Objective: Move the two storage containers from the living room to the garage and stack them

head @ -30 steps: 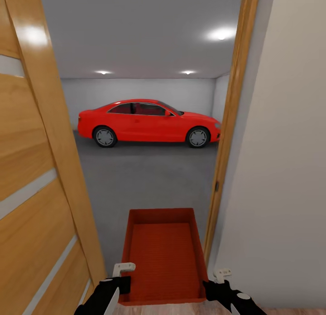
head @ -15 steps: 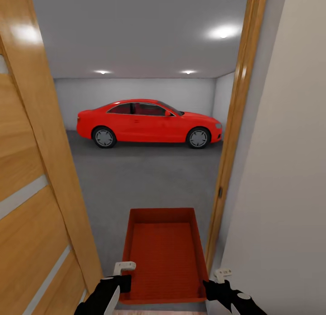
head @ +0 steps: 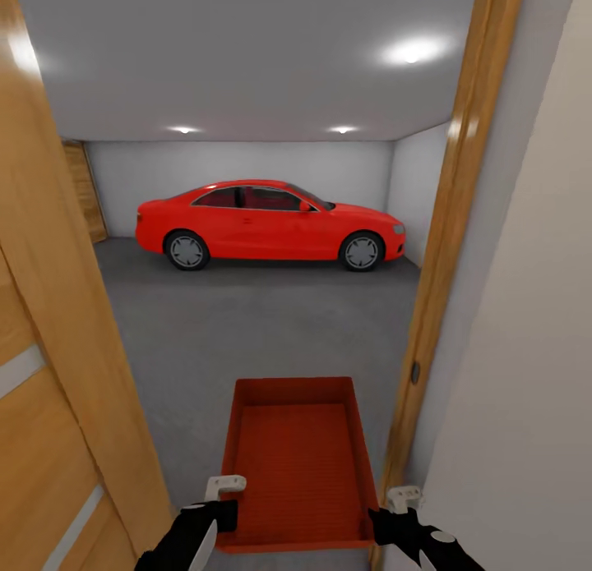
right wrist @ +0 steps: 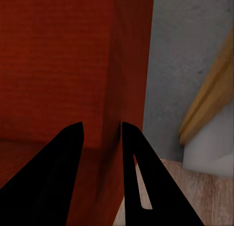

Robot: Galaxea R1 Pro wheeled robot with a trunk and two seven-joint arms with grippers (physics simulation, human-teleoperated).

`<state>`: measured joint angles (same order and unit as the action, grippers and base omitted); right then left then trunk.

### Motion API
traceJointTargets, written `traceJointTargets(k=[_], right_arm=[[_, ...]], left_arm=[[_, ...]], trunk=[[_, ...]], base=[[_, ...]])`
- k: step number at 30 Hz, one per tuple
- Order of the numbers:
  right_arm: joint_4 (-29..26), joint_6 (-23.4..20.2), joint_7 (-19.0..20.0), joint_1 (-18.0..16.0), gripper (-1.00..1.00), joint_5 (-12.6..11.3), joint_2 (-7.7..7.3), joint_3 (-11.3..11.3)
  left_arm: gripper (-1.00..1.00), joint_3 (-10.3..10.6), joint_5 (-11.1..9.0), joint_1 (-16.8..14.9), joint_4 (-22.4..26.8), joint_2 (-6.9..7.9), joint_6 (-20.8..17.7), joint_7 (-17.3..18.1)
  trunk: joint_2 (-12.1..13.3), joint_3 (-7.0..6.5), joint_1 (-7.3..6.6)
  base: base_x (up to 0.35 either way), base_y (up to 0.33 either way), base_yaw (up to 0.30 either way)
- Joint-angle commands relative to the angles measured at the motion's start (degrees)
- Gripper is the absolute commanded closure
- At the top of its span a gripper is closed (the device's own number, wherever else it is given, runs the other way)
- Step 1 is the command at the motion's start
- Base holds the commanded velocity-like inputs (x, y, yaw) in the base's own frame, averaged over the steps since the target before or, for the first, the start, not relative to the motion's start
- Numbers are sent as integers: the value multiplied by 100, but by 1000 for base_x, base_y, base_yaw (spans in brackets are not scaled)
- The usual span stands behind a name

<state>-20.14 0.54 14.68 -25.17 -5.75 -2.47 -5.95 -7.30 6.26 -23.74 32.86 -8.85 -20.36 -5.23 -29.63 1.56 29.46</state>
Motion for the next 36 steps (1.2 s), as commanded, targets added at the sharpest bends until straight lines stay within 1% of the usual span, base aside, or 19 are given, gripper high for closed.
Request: traceJointTargets(k=[1, 10, 17, 29, 36], right_arm=[[-7, 7, 53, 3, 100, -119, -8, -333], [-7, 7, 52, 3, 100, -119, -8, -330], [-7, 7, 52, 3, 100, -119, -8, -328], [-7, 7, 52, 3, 100, -119, -8, -328], [-7, 7, 52, 3, 100, -119, -8, -328]], left_arm=[[100, -210, 146, -72, 54, -11, -47, -30], [100, -217, 142, -73, 54, -7, -47, -30], [100, -218, 143, -70, 54, -3, -47, -30], [100, -218, 141, -71, 54, -11, -47, -30], [100, -211, 147, -73, 54, -6, -47, -30]], trunk=[[-11, 13, 6], [-11, 13, 6], [-11, 13, 6], [-11, 13, 6], [-11, 13, 6]], base=[[320, 0, 0], [61, 7, 0], [2, 142, 0], [1, 5, 0], [220, 0, 0]])
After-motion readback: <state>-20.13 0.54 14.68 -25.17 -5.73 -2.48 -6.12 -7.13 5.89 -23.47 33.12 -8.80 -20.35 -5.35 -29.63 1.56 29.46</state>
